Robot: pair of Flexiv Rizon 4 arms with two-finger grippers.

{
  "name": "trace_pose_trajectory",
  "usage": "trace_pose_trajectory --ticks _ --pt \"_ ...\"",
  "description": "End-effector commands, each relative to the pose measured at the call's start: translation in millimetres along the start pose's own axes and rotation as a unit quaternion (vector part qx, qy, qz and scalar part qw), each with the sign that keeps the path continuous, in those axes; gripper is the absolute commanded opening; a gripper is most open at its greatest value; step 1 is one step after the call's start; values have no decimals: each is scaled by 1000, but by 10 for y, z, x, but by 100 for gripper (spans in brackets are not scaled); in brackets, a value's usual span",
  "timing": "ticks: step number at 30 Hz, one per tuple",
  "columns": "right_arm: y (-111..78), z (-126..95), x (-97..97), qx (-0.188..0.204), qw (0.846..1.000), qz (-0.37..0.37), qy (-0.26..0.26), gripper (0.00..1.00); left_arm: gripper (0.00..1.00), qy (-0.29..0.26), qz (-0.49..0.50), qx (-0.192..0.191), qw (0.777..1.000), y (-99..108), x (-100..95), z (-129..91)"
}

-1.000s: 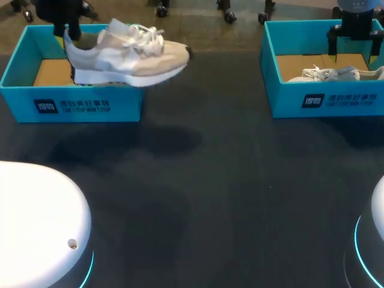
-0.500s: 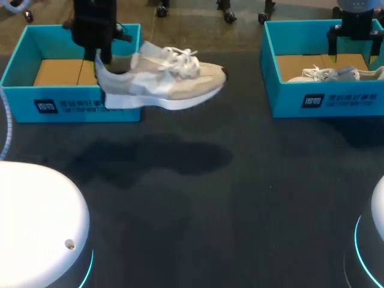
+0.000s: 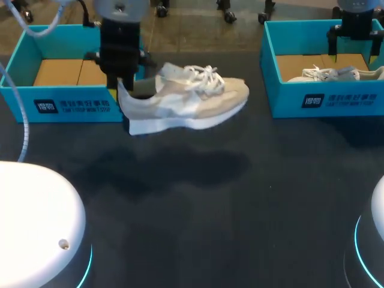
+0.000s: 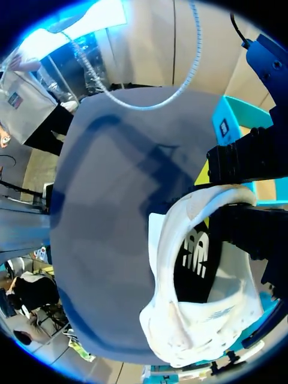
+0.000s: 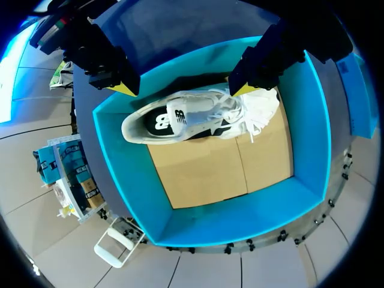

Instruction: Take the shoe out of the shoebox, open the shoe tongue, remove and reinsert the insole, then place the shoe into the shoebox

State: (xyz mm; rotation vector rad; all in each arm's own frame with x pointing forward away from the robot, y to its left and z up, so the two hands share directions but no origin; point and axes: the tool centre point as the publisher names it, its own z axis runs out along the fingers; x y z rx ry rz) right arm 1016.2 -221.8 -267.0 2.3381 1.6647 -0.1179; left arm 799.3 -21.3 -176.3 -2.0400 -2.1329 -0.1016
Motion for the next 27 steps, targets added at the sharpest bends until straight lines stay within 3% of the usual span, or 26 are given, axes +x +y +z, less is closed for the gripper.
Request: trace_pose_trajectory --ticks 1,13,27 --pt "2 -2 -2 0 1000 0 0 100 0 -1 -17 -21 1000 -190 -92 126" --pt "2 -2 -2 0 1000 0 0 100 0 3 -12 -35 999 -473 -439 512" --pt "2 -2 -2 0 1000 0 0 100 0 3 -31 -64 997 -527 -775 1104"
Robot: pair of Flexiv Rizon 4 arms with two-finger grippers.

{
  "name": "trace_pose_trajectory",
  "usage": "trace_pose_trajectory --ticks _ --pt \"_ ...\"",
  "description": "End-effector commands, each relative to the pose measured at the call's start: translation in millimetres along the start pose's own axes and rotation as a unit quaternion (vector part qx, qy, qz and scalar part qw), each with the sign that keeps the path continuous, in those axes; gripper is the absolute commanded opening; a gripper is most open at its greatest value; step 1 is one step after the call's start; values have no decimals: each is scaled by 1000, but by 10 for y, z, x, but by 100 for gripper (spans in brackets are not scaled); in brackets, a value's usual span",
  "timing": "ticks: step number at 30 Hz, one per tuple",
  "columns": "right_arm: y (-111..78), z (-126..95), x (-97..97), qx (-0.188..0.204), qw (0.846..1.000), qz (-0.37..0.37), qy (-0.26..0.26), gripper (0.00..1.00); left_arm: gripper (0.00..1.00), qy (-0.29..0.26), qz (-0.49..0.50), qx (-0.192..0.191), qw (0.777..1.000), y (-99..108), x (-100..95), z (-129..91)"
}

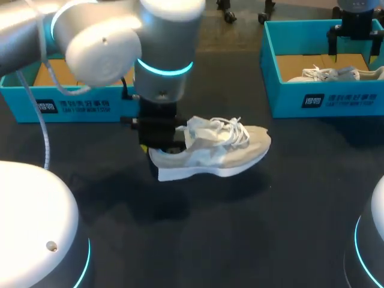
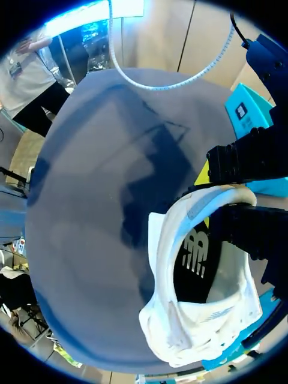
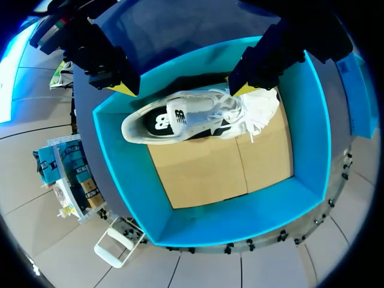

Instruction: Take the shoe out of the shoebox, open the shoe tongue, remove and reinsert the insole, then place the shoe into the shoebox

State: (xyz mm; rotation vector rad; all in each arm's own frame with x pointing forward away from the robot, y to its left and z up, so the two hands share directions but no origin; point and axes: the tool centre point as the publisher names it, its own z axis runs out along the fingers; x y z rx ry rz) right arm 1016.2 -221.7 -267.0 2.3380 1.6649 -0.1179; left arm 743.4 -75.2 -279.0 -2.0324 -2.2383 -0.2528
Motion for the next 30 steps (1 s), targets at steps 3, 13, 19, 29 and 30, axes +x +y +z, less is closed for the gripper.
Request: trace_pose_trajectory --ticks 3,13,19,29,30 --pt "2 -2 -3 0 1000 0 0 100 0 0 1 -8 1000 -109 -141 256" --pt "2 -2 -3 0 1000 0 0 100 0 18 10 -24 1000 -243 -296 613" --pt "2 -2 -3 0 1000 0 0 100 0 25 14 -27 999 -281 -327 746" --pt "2 -2 -3 0 1000 0 0 100 36 33 12 -33 999 -307 -362 861" --pt "2 -2 -3 0 1000 0 0 100 44 34 12 -32 999 -307 -355 855"
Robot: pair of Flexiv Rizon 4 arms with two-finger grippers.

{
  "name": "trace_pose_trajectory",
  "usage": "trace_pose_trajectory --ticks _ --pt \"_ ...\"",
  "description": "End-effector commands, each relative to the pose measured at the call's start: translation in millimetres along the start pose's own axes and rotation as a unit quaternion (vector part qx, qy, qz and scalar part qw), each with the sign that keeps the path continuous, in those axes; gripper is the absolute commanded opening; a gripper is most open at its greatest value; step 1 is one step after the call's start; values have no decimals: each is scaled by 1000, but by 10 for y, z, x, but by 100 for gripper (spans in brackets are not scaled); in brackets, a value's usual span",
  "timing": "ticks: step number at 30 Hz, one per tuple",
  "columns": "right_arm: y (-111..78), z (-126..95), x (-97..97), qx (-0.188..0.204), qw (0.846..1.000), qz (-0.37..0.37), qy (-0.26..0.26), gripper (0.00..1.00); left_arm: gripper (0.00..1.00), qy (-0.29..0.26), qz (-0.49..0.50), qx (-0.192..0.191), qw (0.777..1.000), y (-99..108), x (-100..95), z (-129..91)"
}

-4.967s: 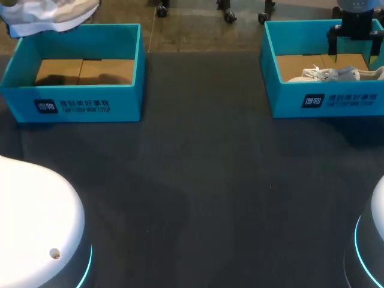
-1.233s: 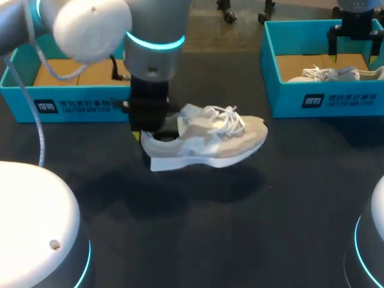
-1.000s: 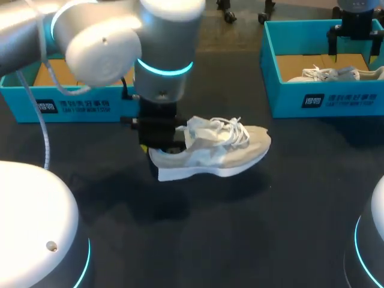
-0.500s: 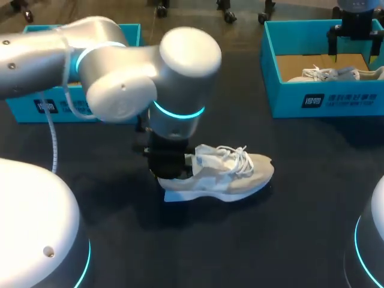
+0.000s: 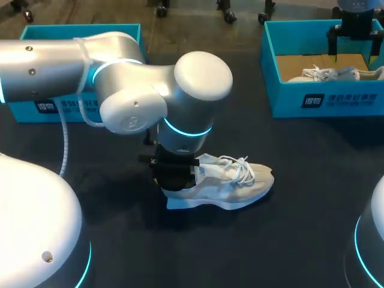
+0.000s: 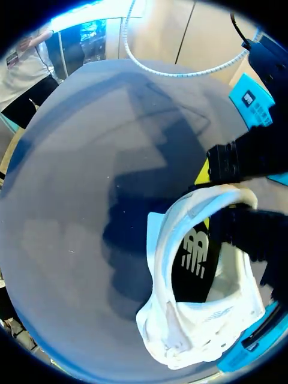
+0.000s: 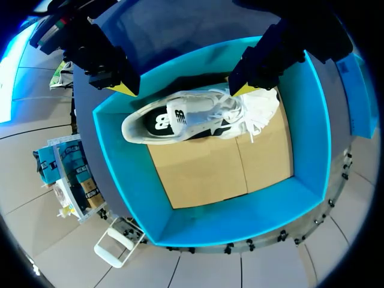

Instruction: Take the shoe out of the shoebox, open the shoe tongue, remove and reinsert the insole, then place the shoe into the shoebox

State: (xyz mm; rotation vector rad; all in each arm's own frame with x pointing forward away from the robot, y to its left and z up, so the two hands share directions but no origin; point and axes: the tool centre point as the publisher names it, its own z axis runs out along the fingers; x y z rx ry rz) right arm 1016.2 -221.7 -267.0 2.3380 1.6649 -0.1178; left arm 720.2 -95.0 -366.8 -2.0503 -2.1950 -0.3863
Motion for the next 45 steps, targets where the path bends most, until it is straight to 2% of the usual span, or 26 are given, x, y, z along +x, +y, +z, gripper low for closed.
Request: trace_pose_trajectory --ticks 1,3,4,15,19,23,30,34,39,45 --pt "1 -1 -3 0 1000 0 0 100 51 1 -2 2 1000 -17 -9 26" --pt "1 -1 -3 0 1000 0 0 100 81 -6 -5 7 1000 -20 26 -17" --pt "1 -1 -3 0 1000 0 0 100 100 -10 -8 7 1000 -26 44 -53" --pt "1 -1 -3 0 1000 0 0 100 100 -72 -23 35 997 -10 201 -462" --pt "1 -1 -3 0 1000 0 0 100 100 -112 -41 28 992 26 306 -665" --pt "1 -1 -3 0 1000 0 0 100 100 -135 -65 29 988 48 397 -759" --pt "1 -1 -3 0 1000 0 0 100 100 -173 -108 57 977 134 617 -852" --pt "1 -1 -3 0 1000 0 0 100 100 -182 -139 47 972 130 739 -864" --pt "1 -1 -3 0 1000 0 0 100 100 -196 -165 65 964 139 879 -856" --pt "1 -1 -3 0 1000 0 0 100 100 -207 -208 83 953 246 1166 -876"
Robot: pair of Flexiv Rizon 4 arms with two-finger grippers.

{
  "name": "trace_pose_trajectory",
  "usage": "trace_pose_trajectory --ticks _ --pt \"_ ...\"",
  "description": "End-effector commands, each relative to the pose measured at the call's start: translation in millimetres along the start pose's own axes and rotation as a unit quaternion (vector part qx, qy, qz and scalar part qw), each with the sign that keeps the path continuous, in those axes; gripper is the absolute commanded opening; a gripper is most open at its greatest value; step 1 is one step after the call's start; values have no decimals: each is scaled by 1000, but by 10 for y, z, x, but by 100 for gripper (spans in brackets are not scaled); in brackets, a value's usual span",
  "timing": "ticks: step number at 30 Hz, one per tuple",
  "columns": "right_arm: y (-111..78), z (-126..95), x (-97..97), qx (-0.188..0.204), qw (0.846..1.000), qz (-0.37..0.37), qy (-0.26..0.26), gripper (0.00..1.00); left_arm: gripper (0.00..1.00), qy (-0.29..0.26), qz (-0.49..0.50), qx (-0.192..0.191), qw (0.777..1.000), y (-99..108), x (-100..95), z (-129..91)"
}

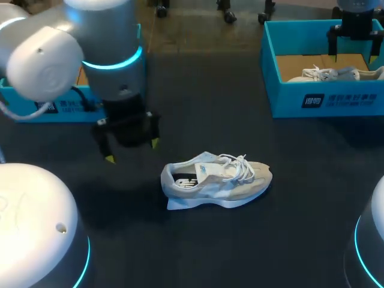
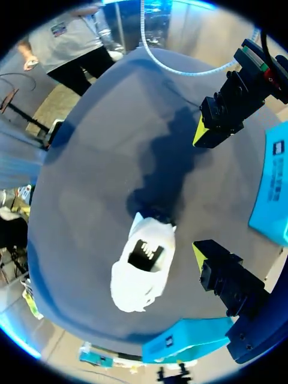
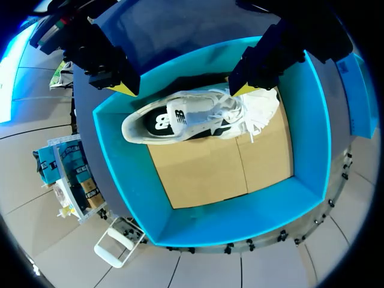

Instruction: Take the shoe out of the shoebox, open the shoe tongue, remove and reinsert the insole, then place the shoe into the shoebox

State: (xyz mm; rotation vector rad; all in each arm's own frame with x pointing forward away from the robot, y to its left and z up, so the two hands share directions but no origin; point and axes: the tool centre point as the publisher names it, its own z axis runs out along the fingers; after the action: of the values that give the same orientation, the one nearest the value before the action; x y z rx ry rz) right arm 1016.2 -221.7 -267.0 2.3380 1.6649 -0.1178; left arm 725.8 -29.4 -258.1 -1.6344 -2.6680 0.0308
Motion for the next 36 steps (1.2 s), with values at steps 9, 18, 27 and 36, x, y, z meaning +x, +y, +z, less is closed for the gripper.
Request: trace_pose_trajectory --ticks 9,18,27,36 --pt "2 -1 -3 0 1000 0 0 100 100 -80 -61 10 995 388 546 -35" --pt "2 -1 -3 0 1000 0 0 100 100 -72 -70 37 994 435 723 66" --pt "2 -1 -3 0 1000 0 0 100 100 -72 -70 37 994 435 723 66" --pt "2 -1 -3 0 1000 0 0 100 100 -42 -129 67 989 529 910 163"
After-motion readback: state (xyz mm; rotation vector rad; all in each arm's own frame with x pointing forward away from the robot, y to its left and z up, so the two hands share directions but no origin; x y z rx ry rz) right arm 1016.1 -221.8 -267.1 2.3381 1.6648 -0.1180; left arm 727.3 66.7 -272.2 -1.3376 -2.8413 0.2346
